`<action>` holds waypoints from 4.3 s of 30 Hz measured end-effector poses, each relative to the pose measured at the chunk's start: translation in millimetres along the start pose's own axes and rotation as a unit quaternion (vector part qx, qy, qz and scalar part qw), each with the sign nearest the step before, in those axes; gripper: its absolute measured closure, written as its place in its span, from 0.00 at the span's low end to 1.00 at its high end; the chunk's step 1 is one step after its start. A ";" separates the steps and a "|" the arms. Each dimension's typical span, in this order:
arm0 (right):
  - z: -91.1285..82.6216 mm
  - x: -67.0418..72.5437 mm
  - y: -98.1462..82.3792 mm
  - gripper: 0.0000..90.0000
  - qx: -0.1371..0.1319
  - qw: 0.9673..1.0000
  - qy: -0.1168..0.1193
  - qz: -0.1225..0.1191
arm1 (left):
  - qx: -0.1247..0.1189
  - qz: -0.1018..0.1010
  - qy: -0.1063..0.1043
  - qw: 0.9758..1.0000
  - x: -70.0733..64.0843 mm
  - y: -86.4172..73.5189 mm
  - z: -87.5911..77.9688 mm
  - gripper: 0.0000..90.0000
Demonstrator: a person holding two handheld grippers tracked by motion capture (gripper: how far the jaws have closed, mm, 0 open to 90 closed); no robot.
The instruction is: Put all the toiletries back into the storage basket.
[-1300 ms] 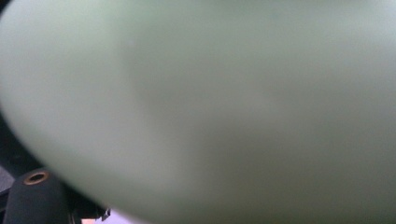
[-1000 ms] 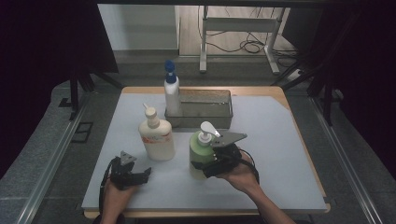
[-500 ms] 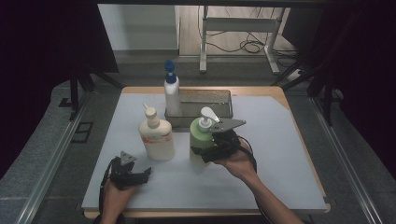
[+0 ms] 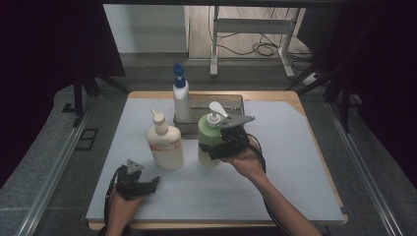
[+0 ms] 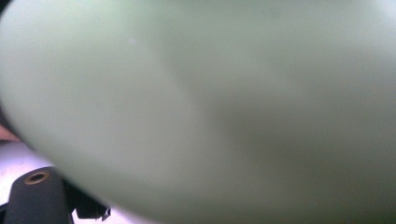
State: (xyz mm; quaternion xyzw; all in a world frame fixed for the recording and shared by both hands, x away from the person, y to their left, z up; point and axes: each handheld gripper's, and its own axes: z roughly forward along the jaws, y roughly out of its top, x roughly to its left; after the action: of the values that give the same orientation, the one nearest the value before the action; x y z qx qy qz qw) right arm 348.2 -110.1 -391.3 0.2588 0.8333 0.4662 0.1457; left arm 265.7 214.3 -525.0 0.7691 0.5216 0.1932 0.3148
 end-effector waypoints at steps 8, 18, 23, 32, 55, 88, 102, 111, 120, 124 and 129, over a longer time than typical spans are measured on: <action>5.1 -7.3 10.3 0.13 -0.001 1.000 -0.013 0.006 | 0.000 0.000 0.000 1.000 0.0 0.0 0.1 0.14; 10.3 -17.2 23.8 0.13 -0.004 0.999 -0.029 0.016 | 0.000 0.000 -0.001 1.000 0.1 0.0 0.1 0.14; 13.7 -22.8 29.1 0.13 -0.004 0.999 -0.038 0.018 | 0.000 0.000 -0.001 1.000 0.1 0.0 0.1 0.14; 20.5 -35.1 41.0 0.13 -0.008 0.998 -0.055 0.027 | 0.000 0.000 -0.001 1.000 0.2 0.0 0.1 0.14; 41.1 -62.5 69.7 0.13 -0.013 0.994 -0.100 0.037 | 0.000 -0.001 -0.001 1.000 0.2 0.0 0.1 0.14; 83.7 -94.3 75.4 0.13 -0.005 0.990 -0.132 0.051 | 0.001 -0.001 -0.001 1.000 0.2 0.0 -0.1 0.14; 98.5 -100.5 60.6 0.13 0.023 0.990 -0.121 0.065 | 0.001 -0.001 -0.001 1.000 0.2 0.0 -0.1 0.14; 105.5 -99.7 53.5 0.13 0.039 0.990 -0.112 0.070 | 0.001 -0.001 -0.001 1.000 0.3 -0.1 -0.1 0.14; 110.6 -102.0 44.5 0.13 0.052 0.990 -0.109 0.071 | 0.002 0.000 -0.001 1.000 0.3 0.0 -0.2 0.14; 112.8 -102.3 41.0 0.14 0.058 0.990 -0.109 0.070 | 0.002 0.000 -0.001 1.000 0.2 0.0 -0.2 0.14; 116.2 -101.8 36.9 0.14 0.061 0.989 -0.106 0.079 | 0.002 -0.001 -0.001 1.000 0.3 0.0 -0.2 0.14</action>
State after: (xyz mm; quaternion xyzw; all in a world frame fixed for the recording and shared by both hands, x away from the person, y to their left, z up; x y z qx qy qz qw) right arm 499.3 -70.4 -420.4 0.3803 0.8171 0.3941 0.1800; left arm 265.7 214.6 -524.9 0.7696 0.5219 0.1911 0.3143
